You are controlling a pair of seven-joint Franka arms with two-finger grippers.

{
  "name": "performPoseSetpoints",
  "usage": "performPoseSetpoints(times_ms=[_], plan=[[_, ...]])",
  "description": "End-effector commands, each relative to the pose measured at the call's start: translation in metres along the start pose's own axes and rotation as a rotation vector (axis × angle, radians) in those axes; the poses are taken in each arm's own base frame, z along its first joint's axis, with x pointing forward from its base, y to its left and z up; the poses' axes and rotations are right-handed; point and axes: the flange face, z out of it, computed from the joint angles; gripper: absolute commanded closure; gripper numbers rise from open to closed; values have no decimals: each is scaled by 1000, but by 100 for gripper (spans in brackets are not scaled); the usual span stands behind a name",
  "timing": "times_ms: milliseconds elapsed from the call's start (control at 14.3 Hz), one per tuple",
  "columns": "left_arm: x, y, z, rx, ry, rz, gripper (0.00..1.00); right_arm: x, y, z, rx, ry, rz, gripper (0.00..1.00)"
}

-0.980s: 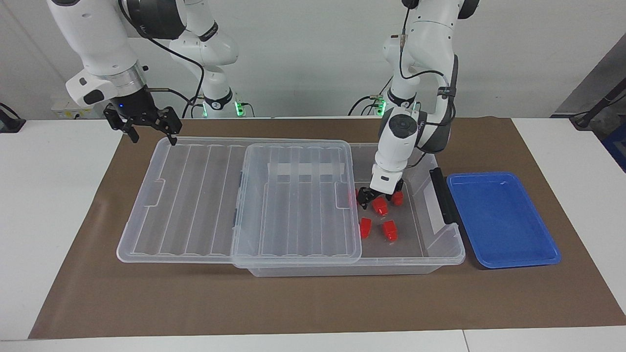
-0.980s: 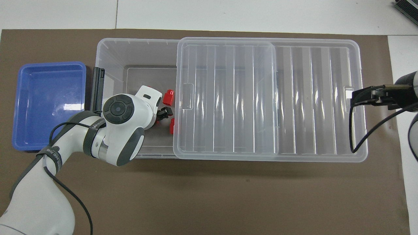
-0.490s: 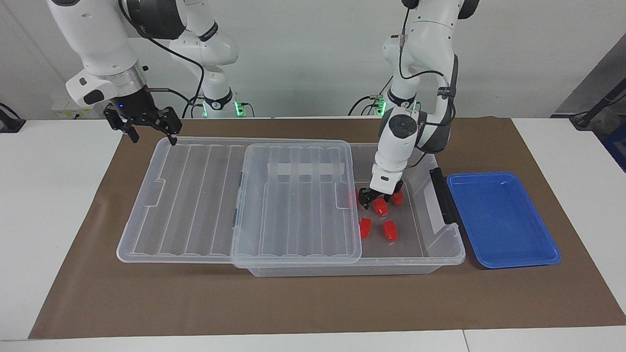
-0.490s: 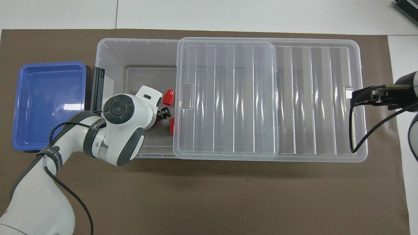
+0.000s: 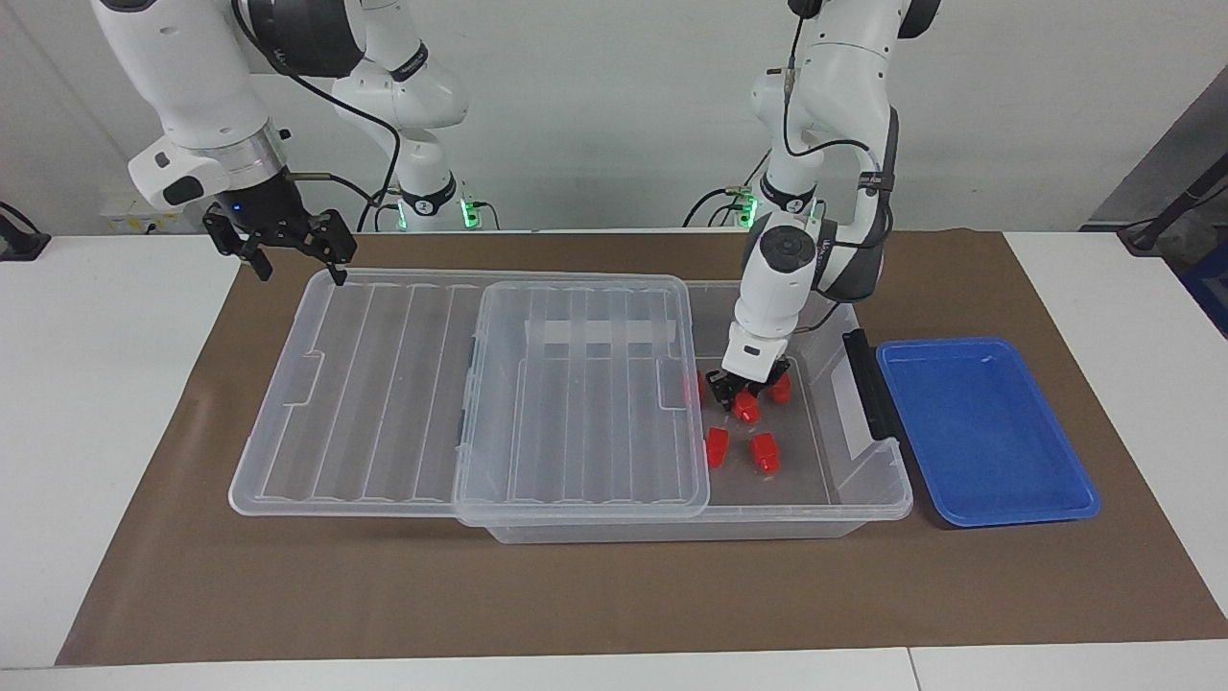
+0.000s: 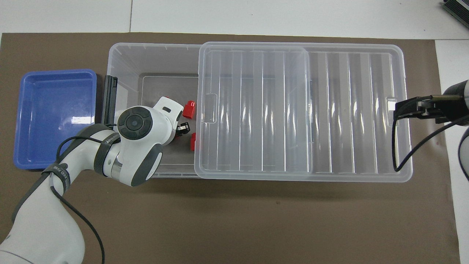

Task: Place red block in blue tray from box
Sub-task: 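Grasp the red block with the left gripper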

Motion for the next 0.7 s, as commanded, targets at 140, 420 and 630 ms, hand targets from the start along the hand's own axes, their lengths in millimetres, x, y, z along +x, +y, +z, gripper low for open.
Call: performPoseSetpoints(times_ms=[140,420,630], plan=[[2,1,-4,20,5,28,72,-2,2,1,-5,0,30,0],[23,2,-62,70,-31,28,74,-3,2,1,-5,-5,20,0],[33,-1,-110,115,-73,24,74,-3,2,1,-4,-8,20,0]])
